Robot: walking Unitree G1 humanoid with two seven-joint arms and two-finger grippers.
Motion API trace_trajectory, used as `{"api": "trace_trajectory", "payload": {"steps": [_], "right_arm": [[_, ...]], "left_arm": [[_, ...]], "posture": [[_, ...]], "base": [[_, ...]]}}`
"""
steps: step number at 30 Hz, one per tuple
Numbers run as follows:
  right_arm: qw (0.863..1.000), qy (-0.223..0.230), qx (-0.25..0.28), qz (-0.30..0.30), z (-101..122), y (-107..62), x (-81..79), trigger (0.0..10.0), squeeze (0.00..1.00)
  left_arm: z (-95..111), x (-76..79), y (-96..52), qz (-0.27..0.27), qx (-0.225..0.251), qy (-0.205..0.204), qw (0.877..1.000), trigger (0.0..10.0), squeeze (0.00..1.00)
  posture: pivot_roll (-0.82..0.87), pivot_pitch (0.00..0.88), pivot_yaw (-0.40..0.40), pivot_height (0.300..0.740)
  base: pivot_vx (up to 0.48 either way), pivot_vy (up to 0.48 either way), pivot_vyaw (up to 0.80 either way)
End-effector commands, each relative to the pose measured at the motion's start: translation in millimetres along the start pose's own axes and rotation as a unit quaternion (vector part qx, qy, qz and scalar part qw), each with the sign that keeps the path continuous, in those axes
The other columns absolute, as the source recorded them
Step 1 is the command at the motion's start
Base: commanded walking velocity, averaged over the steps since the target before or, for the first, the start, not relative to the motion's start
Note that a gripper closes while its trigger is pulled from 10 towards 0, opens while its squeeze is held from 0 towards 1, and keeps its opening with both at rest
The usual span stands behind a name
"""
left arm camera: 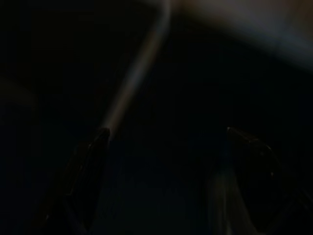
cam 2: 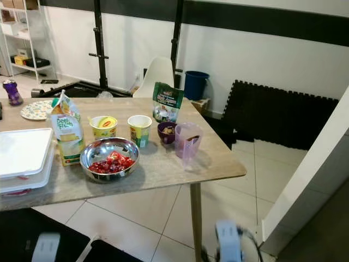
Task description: Restocking fridge
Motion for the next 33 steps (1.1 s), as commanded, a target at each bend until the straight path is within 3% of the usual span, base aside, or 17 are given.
{"api": "trace_trajectory", "payload": {"steps": [1, 7, 12, 24, 26, 28, 29, 32, 33], "right_arm": [[1.0, -0.01, 0.008, 0.005, 5, 0.1, 0.9, 10.0, 0.0], [1.0, -0.01, 0.011, 0.0, 10, 1.1, 3.5, 10.0, 0.0], [0.999, -0.008, 0.037, 0.004, 31, 8.2, -4.8, 10.0, 0.0], [0.999, -0.002, 0.042, 0.014, 31, 9.5, -12.6, 10.0, 0.0], [0.998, -0.001, 0.068, 0.013, 52, 13.5, -13.5, 10.0, 0.0], [0.994, 0.013, 0.106, 0.009, 83, 16.7, -13.6, 10.0, 0.0], [0.994, 0.013, 0.106, 0.009, 83, 16.7, -13.6, 10.0, 0.0], [0.985, 0.052, 0.165, 0.004, 127, 17.1, -12.3, 10.0, 0.0], [0.985, 0.052, 0.165, 0.004, 127, 17.1, -12.3, 10.0, 0.0]], "left_arm": [[2, 6.3, -0.1, -0.008, 0.005, 0.009, 1.0, 10.0, 0.0], [-4, 7.5, -1.7, -0.013, -0.003, 0.011, 1.0, 10.0, 0.0], [16, 3.2, 4.6, -0.011, 0.015, 0.014, 1.0, 10.0, 0.0], [25, 9.3, 7.3, -0.018, 0.016, 0.013, 1.0, 10.0, 0.0], [47, 7.3, 11.3, -0.016, 0.041, 0.018, 0.999, 10.0, 0.0], [83, 0.6, 14.8, -0.009, 0.086, 0.014, 0.996, 10.0, 0.0], [83, 0.6, 14.8, -0.009, 0.086, 0.014, 0.996, 10.0, 0.0], [141, -13.7, 13.5, 0.006, 0.163, -0.007, 0.987, 10.0, 0.0], [141, -13.7, 13.5, 0.006, 0.163, -0.007, 0.987, 10.0, 0.0]], "posture": [[0.02, 0.092, -0.07, 0.74], [0.02, 0.097, -0.068, 0.74], [0.01, 0.09, -0.067, 0.74], [0.01, 0.091, -0.07, 0.74], [0.0, 0.089, -0.065, 0.74], [0.0, 0.088, -0.062, 0.74], [0.0, 0.088, -0.062, 0.74], [0.0, 0.086, -0.061, 0.74], [0.0, 0.086, -0.061, 0.74]], "base": [[0.0, 0.0, 0.0], [0.0, 0.0, 0.0], [0.0, 0.0, 0.0], [0.0, 0.0, 0.0], [0.0, 0.0, 0.0], [0.0, 0.0, 0.0], [0.0, 0.0, 0.0], [0.0, 0.0, 0.0], [0.0, 0.0, 0.0]]}}
Point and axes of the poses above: a point about 5 cm out from each wrist's last joint towards the gripper, its own y axis pointing out of the wrist towards the gripper, its own z axis along the axis of the wrist's last joint, x = y × z, the point moved 3 cm from there along y, pointing out of the wrist towards the gripper, and after that the axes turned 14 degrees about y, right-handed, at the moved point
